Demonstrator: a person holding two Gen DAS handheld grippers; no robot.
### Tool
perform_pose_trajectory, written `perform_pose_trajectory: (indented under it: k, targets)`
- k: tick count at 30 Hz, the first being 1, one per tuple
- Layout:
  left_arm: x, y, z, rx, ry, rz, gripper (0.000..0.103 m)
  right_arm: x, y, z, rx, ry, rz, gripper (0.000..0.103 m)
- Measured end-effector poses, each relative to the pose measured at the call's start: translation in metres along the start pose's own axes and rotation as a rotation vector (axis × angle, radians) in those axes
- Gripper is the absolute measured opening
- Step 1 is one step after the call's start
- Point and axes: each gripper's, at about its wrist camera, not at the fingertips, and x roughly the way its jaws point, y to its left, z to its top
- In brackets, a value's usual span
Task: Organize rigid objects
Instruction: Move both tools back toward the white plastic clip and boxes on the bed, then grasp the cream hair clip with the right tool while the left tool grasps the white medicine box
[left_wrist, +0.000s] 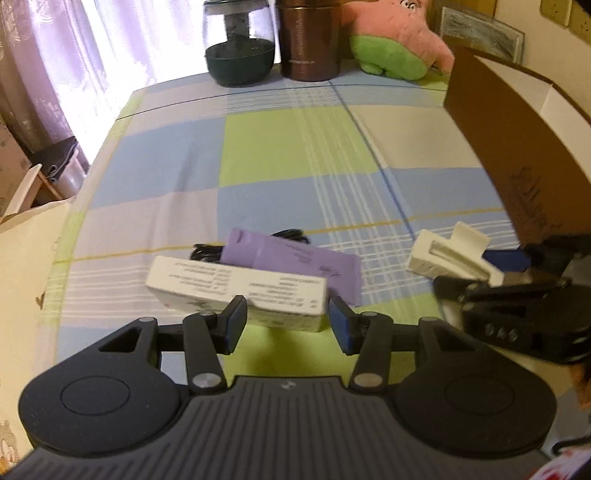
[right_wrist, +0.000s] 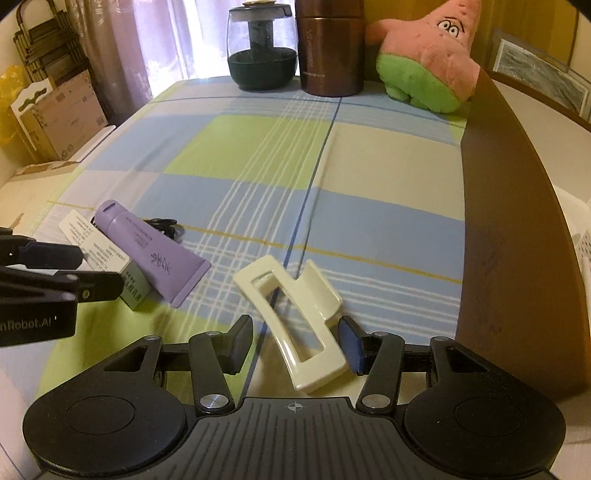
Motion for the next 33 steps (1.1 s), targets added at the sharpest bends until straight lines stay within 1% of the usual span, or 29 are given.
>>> perform_pose_trajectory:
  k: [2,8,9,10,12,14,15,16,21,24,25,27,29,31,33]
  targets:
    - [0.001,0.009,-0.003,-0.025,0.015,0.006,0.047,0.001,0.000,0.000,0.000,0.001,-0.003,0.049]
    - [-0.001,0.043,-0.019,-0.080,0.047,0.085,0.046,0.005,-0.001,-0.001,0.013,0.010,-0.014,0.049]
    - [-0.002,0.050,-0.021,-0.090,0.053,0.088,0.046,0.006,-0.001,-0.001,0.017,0.010,-0.018,0.047]
    - [-0.004,0.054,-0.022,-0.100,0.054,0.079,0.045,0.006,-0.001,-0.001,0.019,0.003,-0.026,0.045]
    - [-0.011,0.060,-0.022,-0.127,0.045,0.029,0.045,0.007,-0.002,0.001,0.031,-0.002,-0.034,0.045]
    - [-0.016,0.065,-0.018,-0.168,0.031,-0.032,0.050,0.009,-0.003,0.003,0.047,-0.007,-0.041,0.045]
    - [-0.017,0.067,-0.015,-0.192,0.021,-0.050,0.052,0.010,-0.003,0.004,0.053,-0.008,-0.047,0.045]
    - [-0.017,0.067,-0.011,-0.208,0.014,-0.056,0.058,0.010,-0.004,0.006,0.059,-0.008,-0.051,0.045]
    - [-0.002,0.064,0.005,-0.237,0.003,-0.035,0.059,0.010,-0.005,0.010,0.084,-0.009,-0.062,0.045]
    - [0.010,0.064,0.009,-0.233,0.029,0.001,0.055,0.010,-0.007,0.009,0.091,0.001,-0.061,0.045]
    - [0.012,0.064,0.008,-0.228,0.037,0.013,0.051,0.010,-0.007,0.008,0.091,0.005,-0.062,0.045]
    - [0.014,0.066,0.005,-0.223,0.038,0.015,0.046,0.010,-0.007,0.007,0.079,0.008,-0.065,0.045]
    - [0.012,0.066,0.002,-0.203,0.034,0.017,0.035,0.009,-0.006,0.007,0.071,0.013,-0.067,0.045]
    - [0.008,0.066,-0.002,-0.170,0.032,0.021,0.028,0.008,-0.006,0.005,0.059,0.016,-0.068,0.045]
    - [0.005,0.065,-0.007,-0.144,0.035,0.021,0.026,0.007,-0.005,0.003,0.047,0.017,-0.070,0.045]
